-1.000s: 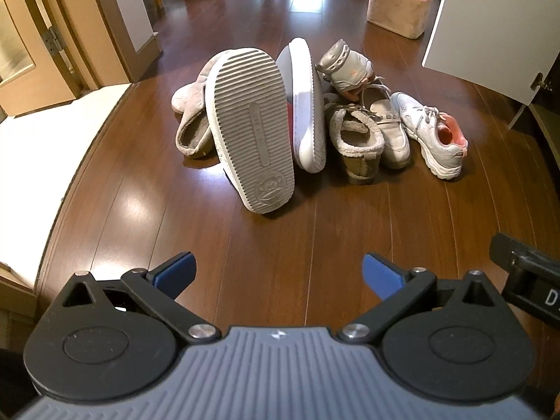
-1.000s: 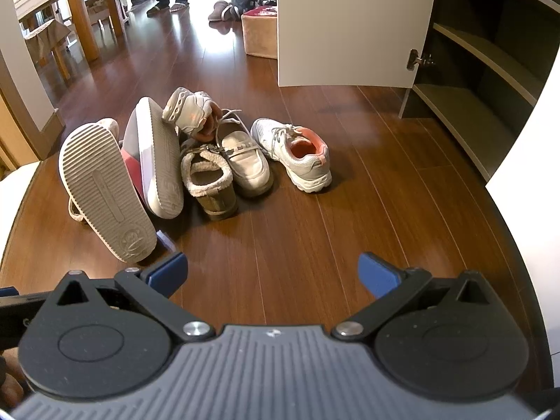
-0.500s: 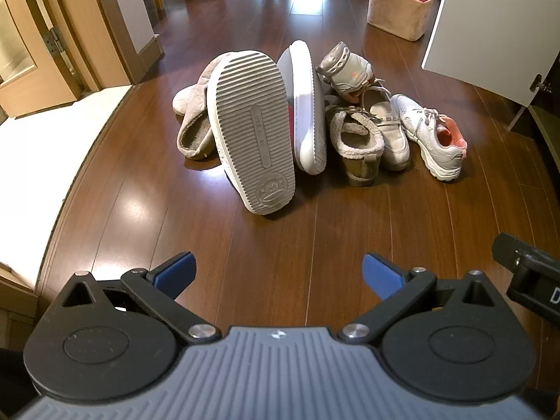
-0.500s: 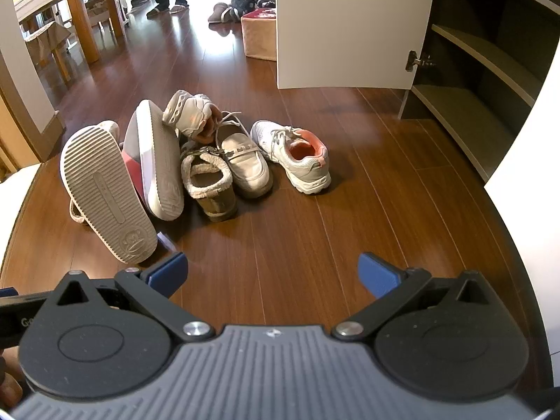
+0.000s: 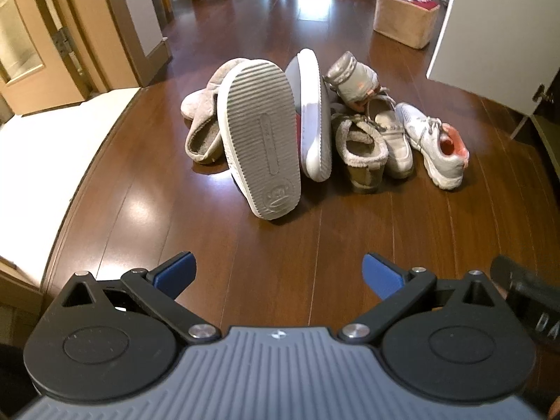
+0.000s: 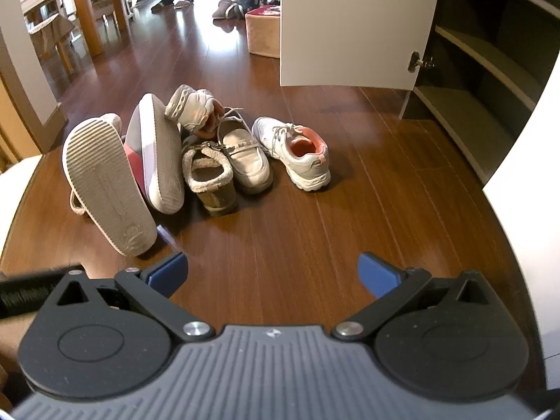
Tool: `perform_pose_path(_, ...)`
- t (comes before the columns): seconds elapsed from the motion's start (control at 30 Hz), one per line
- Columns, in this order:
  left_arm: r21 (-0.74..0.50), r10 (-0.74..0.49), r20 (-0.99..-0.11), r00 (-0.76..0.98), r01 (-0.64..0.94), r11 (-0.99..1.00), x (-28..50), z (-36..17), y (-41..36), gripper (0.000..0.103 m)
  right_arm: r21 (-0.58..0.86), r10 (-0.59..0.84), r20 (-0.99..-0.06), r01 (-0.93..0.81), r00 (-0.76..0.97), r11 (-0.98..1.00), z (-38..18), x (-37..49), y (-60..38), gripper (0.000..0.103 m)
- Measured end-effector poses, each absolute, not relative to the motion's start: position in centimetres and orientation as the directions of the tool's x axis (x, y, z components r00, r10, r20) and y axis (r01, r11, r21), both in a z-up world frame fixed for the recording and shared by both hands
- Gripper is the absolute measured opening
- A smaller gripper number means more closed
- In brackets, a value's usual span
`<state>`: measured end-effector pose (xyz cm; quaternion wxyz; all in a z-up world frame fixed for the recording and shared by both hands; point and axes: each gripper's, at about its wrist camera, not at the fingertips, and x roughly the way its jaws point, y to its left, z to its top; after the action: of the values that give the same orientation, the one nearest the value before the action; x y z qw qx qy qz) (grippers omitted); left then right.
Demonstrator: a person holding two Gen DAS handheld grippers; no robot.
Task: Organize scattered shoes
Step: 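Move both tools toward the pile of scattered shoes, then grasp the white-and-pink mesh sneaker with the right gripper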
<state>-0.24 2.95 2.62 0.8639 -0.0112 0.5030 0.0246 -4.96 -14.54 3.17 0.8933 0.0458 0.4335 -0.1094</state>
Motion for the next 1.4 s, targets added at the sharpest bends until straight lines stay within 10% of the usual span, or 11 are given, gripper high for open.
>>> perform_pose_path(0.7,-0.003,0.027,-0.739,0.673,-0.043,0.999,-2.7,13.7,4.0,0.102,-0.114,-0.120,-0.514,0.071,0.849,0.991,21.1,-9.4,-20.1,0.102)
perform_pose_path(1.0,0.053,0.041,-0.800,0.599,0.002,0.999,4.6,8.1,0.8,0.102,-0.166,-0.092,-0.615,-0.015,0.783,0.986,14.5,-1.3,-24.3,0.089)
perform_pose_path(1.27,0.055,0.003,-0.856,0.517,0.085,0.995,12.9,-0.1,-4.0,0.102,-0.036,0.001,-0.812,-0.052,0.583,0.998,0.9,7.7,-28.3,0.041)
perform_pose_path(1.4,0.099,0.009,-0.867,0.498,0.154,0.983,15.6,-4.3,-5.8,0.102,0.047,0.038,-0.864,0.005,0.502,0.999,-5.7,10.6,-29.9,0.040)
